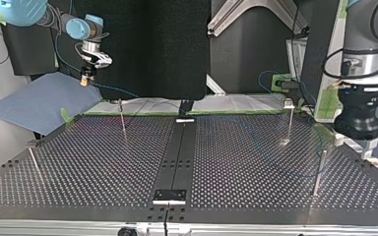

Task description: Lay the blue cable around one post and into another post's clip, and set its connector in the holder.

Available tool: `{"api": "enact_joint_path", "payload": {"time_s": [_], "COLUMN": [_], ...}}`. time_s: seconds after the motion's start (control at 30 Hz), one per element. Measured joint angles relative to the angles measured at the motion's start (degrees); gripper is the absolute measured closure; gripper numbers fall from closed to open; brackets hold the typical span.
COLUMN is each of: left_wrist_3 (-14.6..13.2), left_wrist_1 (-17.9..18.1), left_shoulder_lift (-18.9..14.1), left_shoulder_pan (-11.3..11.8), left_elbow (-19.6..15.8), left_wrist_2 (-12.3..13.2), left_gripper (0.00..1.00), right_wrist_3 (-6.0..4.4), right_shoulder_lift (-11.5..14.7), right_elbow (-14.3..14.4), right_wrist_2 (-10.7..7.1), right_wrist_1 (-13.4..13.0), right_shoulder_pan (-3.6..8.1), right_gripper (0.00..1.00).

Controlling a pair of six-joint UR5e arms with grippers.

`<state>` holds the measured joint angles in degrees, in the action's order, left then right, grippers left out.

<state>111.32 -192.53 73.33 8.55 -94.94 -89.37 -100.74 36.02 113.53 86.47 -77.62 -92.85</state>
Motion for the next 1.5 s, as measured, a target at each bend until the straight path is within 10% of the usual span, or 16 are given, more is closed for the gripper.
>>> {"api": "enact_joint_path", "payload": {"time_s": [0.53,1.5], "left_wrist_3": [-7.7,-7.8], "left_wrist_1": [-5.8,-9.9], "left_shoulder_lift": [1.9,2.3], "left_shoulder_pan": [-2.4,-3.9], "left_elbow": [0.0,-1.1], "left_wrist_2": [-2.7,-6.5], "left_gripper": [0.00,0.00], "right_wrist_3": [0.00,-0.52], "right_shoulder_lift": [0.0,0.0], "right_elbow": [0.0,0.0], "right_wrist_2": [0.02,-0.37], "right_wrist_1": [0.2,0.4], "right_shoulder_pan": [-0.01,-0.09], "right_gripper": [1.00,1.00]}}
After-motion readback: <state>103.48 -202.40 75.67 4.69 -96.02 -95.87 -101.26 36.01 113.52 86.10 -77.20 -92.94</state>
